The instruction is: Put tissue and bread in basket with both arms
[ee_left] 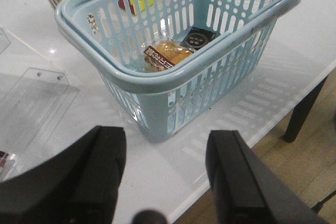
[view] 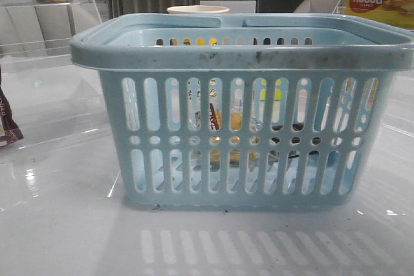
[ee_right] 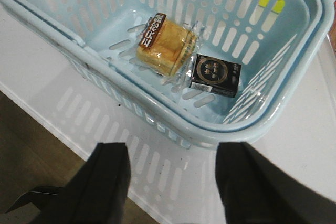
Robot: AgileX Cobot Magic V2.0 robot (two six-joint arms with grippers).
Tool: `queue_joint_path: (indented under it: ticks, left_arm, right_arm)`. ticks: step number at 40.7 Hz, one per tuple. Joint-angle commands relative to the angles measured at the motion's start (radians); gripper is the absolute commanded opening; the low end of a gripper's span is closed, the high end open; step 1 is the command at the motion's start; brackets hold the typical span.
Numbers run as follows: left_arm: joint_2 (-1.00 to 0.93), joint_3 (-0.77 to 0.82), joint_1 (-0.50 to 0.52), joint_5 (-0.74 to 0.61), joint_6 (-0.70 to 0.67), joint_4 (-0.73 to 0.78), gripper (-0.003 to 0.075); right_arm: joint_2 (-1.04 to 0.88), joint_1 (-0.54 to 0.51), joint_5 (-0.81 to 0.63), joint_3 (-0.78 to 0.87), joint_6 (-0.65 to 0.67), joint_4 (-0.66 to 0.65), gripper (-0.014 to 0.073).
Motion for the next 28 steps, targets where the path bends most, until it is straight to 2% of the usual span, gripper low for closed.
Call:
queue_joint_path:
  ticks: [1,10,20,23,25,28]
  left_arm:
    - [-0.005,-0.011,-0.009,-0.079,-0.044,-0.002,0.0393]
    - [-0.001,-0.011,-0.009,-0.081,-0.044,0.023,0.0340]
    - [-0.001,-0.011,-0.009,-0.082,-0.044,0.027,0.0137]
    - [-0.001,-0.011,-0.009,-0.082,-0.044,0.027,0.0089]
    - [-0.001,-0.011,-0.009,-0.082,-0.044,0.027,0.0093]
    - [-0.001,-0.011,-0.009,-0.082,-0.044,0.027,0.0092]
  right_arm:
    - [-0.009,0.000,-0.060,-0.026,-0.008,-0.003,0.0470]
    - [-0.009,0.000,-0.055,-0.026,-0.008,-0.003,0.0443]
    - [-0.009,0.000,-0.055,-0.026,-0.008,-0.003,0.0119]
    - [-0.009,0.000,-0.055,-0.026,-0.008,-0.003,0.0050]
    - [-0.009,0.000,-0.055,-0.026,-0.008,-0.003,0.0019]
    - [-0.009,0.000,-0.050,-0.026,-0.008,-0.003,0.0028]
